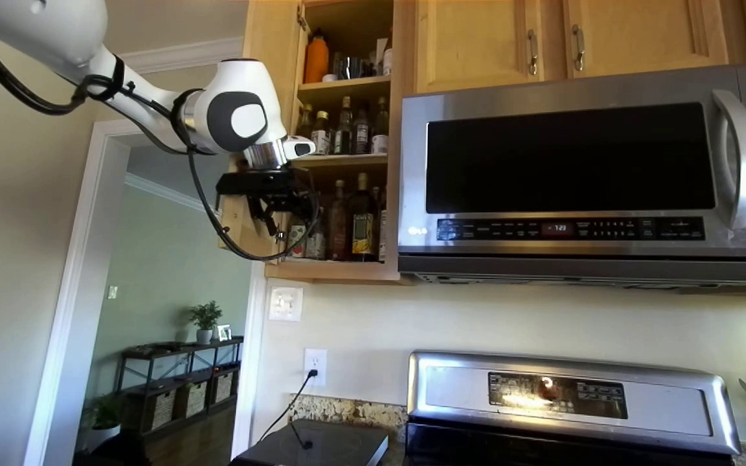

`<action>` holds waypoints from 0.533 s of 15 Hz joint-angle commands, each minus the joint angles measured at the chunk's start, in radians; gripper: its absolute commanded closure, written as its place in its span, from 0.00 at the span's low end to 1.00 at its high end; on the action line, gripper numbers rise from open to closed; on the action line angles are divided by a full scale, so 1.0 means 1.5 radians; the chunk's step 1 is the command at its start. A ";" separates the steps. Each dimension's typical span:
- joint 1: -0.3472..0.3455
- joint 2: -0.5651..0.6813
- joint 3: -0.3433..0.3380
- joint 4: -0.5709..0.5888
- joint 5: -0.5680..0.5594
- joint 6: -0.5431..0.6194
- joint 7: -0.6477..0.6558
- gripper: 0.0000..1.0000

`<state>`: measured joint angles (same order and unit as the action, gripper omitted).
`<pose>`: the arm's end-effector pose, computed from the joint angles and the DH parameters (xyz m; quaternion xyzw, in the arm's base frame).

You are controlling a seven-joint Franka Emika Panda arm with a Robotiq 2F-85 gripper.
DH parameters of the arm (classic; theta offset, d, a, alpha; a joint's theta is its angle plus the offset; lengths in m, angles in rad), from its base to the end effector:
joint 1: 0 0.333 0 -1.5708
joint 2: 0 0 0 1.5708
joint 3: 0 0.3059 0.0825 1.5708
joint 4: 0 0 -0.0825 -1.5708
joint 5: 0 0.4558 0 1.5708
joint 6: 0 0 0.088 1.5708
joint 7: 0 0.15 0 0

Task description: Open the overhead cabinet door on the far left

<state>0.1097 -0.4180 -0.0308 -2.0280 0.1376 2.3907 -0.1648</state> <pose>0.5761 0.0481 0.6663 -0.9190 -0.0825 -0.3819 0.0524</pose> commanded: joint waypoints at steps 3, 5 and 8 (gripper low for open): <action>0.003 0.007 0.009 -0.014 0.002 -0.002 -0.010 0.00; 0.021 0.006 0.008 -0.022 0.028 -0.013 -0.022 0.00; 0.046 -0.007 0.015 -0.037 0.057 -0.039 -0.040 0.00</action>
<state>0.1406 -0.4013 -0.0080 -2.0574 0.1744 2.3731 -0.1855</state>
